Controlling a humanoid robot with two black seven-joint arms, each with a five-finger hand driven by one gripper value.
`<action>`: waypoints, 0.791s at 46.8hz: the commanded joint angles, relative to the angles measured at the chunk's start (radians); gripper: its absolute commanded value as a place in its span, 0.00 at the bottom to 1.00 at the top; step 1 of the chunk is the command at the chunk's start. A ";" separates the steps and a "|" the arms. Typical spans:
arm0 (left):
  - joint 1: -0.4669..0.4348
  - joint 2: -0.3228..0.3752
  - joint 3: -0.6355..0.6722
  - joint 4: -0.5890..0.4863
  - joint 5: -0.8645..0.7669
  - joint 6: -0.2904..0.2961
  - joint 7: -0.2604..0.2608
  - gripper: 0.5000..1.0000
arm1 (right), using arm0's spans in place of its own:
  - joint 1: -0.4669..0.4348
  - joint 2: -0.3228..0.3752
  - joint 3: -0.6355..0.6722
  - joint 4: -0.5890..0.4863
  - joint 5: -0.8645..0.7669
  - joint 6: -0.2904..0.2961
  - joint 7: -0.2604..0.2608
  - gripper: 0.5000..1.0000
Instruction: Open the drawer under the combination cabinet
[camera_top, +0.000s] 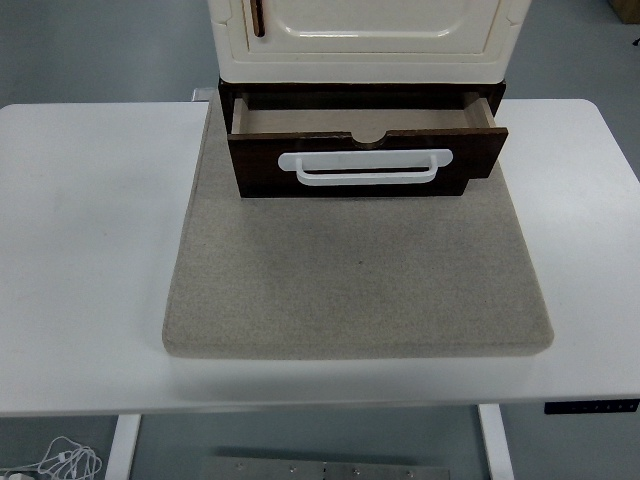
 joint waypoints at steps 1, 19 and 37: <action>0.031 0.000 0.001 0.083 -0.017 -0.003 -0.007 1.00 | 0.000 0.000 0.000 0.002 0.000 0.000 0.000 0.85; 0.281 -0.031 0.012 0.247 -0.212 -0.052 -0.011 1.00 | 0.000 0.000 0.000 0.000 0.000 0.000 0.000 0.85; 0.446 -0.159 0.011 0.318 -0.287 -0.147 -0.011 1.00 | 0.000 0.000 0.000 0.000 0.000 0.000 0.000 0.85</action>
